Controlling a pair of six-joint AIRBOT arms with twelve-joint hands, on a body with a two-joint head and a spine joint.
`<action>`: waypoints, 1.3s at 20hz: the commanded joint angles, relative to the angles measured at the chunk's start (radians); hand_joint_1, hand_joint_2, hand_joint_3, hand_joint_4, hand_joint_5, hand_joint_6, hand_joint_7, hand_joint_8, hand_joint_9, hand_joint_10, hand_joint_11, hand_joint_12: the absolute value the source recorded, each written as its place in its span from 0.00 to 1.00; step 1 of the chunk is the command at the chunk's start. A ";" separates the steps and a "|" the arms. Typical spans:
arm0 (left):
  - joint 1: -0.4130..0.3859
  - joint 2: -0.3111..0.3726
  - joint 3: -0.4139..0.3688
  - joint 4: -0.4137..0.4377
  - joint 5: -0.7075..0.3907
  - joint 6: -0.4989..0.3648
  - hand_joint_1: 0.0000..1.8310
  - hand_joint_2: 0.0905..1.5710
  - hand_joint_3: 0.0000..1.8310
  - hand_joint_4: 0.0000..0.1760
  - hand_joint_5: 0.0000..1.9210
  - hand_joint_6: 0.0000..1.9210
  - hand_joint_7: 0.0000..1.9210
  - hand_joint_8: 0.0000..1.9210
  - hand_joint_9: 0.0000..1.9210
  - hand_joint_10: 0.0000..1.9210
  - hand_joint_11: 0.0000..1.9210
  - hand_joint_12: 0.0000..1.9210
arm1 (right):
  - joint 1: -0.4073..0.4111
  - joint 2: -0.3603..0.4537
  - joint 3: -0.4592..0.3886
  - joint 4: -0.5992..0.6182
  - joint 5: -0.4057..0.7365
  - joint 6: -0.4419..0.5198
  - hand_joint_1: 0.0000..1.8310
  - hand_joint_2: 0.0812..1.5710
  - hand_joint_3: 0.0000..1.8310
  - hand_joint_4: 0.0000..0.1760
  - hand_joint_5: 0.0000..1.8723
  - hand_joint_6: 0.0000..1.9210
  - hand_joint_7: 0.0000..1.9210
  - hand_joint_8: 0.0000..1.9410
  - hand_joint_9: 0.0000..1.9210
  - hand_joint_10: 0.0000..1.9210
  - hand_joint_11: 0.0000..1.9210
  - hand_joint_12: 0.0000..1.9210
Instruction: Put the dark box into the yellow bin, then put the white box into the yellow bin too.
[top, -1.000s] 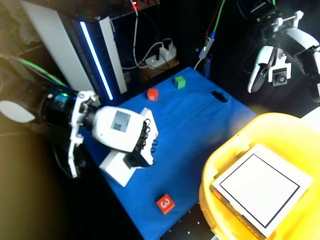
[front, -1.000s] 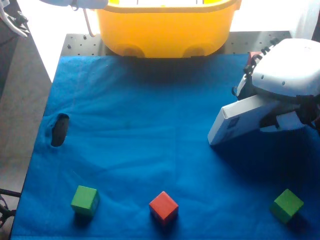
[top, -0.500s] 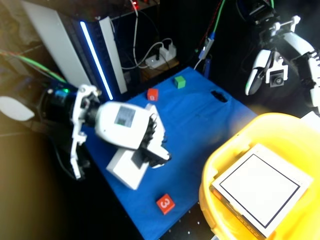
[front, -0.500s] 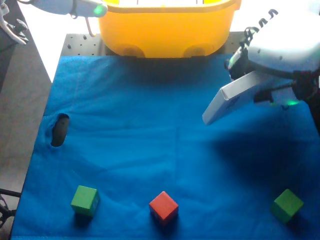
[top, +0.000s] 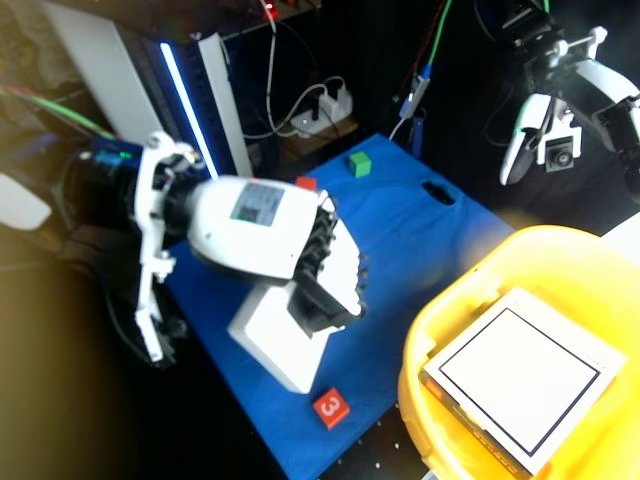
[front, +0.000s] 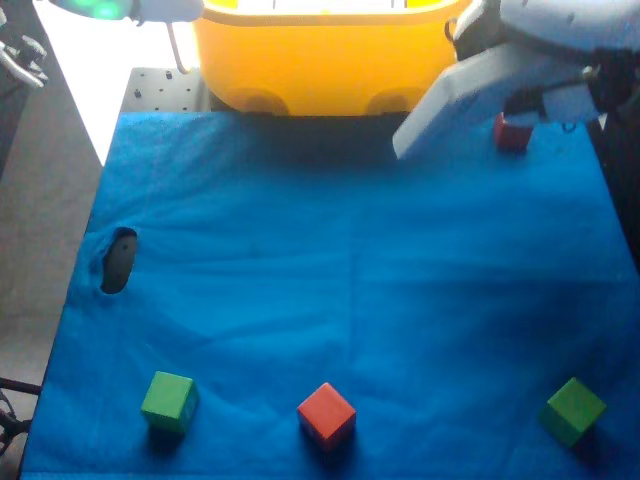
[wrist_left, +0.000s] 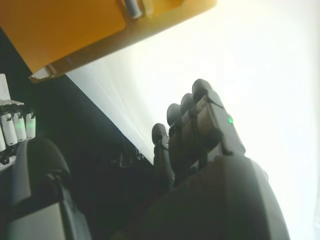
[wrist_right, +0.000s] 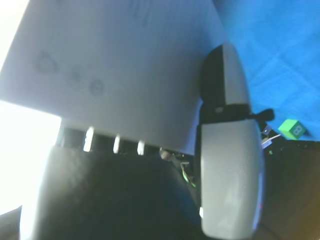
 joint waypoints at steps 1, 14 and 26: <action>-0.001 0.010 0.006 -0.058 -0.105 -0.001 0.57 0.52 0.00 0.64 0.18 0.00 0.17 0.00 0.14 0.00 0.13 0.03 | 0.026 0.001 0.002 0.002 0.117 -0.005 0.70 0.66 0.00 0.00 0.57 0.35 0.58 0.50 0.52 0.54 0.39 0.77; 0.066 0.050 -0.020 -0.150 -0.133 0.027 0.55 0.53 0.00 0.67 0.12 0.00 0.13 0.00 0.10 0.00 0.10 0.01 | 0.117 -0.009 0.029 0.067 0.264 -0.006 0.65 0.65 0.00 0.00 0.60 0.38 0.51 0.59 0.49 0.77 0.43 0.92; 0.134 0.076 -0.068 -0.202 -0.192 0.027 0.55 0.52 0.00 0.61 0.12 0.00 0.15 0.00 0.12 0.00 0.10 0.01 | 0.196 -0.025 0.077 0.122 0.317 -0.005 0.69 0.65 0.00 0.00 0.55 0.43 0.64 0.34 0.68 0.11 0.52 0.52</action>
